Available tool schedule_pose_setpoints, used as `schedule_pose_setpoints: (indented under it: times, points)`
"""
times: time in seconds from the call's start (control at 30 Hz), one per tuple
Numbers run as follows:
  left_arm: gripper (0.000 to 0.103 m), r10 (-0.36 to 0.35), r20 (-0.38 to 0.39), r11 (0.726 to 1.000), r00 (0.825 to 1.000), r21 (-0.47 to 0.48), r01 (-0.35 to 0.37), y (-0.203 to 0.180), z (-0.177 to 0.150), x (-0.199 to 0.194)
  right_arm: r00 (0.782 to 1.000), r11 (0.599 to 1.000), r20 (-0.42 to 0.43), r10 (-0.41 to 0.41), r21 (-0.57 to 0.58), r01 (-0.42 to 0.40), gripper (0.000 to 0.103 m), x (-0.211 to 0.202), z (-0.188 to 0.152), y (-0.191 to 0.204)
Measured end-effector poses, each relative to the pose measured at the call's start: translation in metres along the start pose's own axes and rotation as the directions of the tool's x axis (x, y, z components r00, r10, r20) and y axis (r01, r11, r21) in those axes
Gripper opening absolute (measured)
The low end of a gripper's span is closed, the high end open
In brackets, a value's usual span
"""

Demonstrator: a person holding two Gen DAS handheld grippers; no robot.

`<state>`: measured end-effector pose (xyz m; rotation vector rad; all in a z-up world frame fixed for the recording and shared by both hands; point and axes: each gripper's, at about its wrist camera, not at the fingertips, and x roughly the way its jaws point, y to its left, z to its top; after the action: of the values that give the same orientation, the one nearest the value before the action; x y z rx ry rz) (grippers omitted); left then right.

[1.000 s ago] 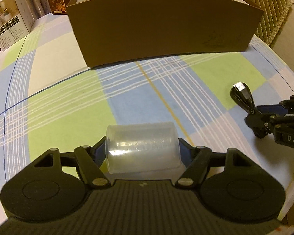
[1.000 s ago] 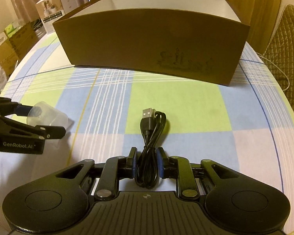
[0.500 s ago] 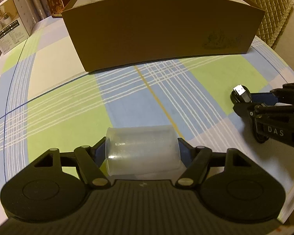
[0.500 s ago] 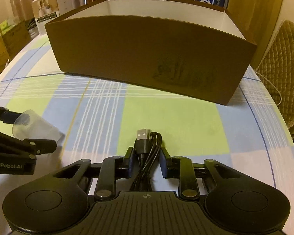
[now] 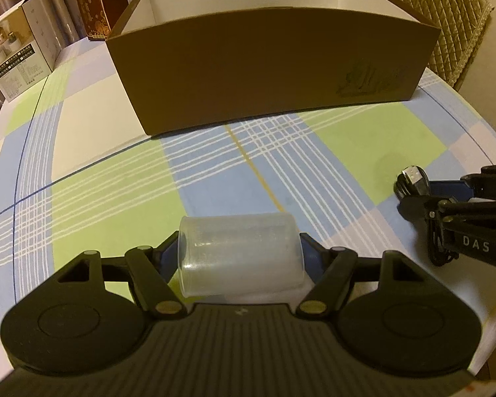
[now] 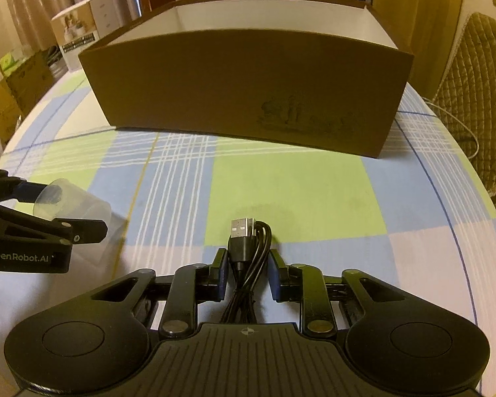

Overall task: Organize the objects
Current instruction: 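Lift the clear container and USB cable off the table, then carry the clear container and USB cable into the box and release both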

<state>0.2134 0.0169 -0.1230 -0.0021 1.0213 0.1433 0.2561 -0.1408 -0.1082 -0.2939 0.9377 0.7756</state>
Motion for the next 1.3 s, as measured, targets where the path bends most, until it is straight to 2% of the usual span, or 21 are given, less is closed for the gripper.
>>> schedule_pose_setpoints:
  times: [0.23,0.53,0.67,0.97,1.3]
  points:
    - [0.070,0.000,0.016,1.000,1.000,-0.002,0.000,0.001,0.006,-0.007,0.999,0.999,0.042,0.022,0.029,-0.023,0.020,-0.012,0.005,-0.001]
    - [0.070,0.001,0.060,1.000,0.998,0.002,-0.001,0.005,0.021,-0.020,0.986,0.996,0.159,0.055,0.058,-0.065,0.017,-0.032,0.017,-0.002]
    - [0.070,0.003,0.082,1.000,0.997,0.004,-0.004,0.008,0.029,-0.025,0.974,0.995,0.216,0.063,0.061,-0.078,0.017,-0.041,0.026,-0.002]
    - [0.070,-0.002,0.129,1.000,0.992,0.027,-0.002,0.010,0.052,-0.038,0.955,0.993,0.286,0.083,0.061,-0.104,0.017,-0.060,0.051,-0.003]
    - [0.070,-0.003,0.213,0.999,0.977,0.044,-0.006,0.014,0.100,-0.055,0.919,0.988,0.378,0.113,0.052,-0.142,0.017,-0.086,0.094,-0.008]
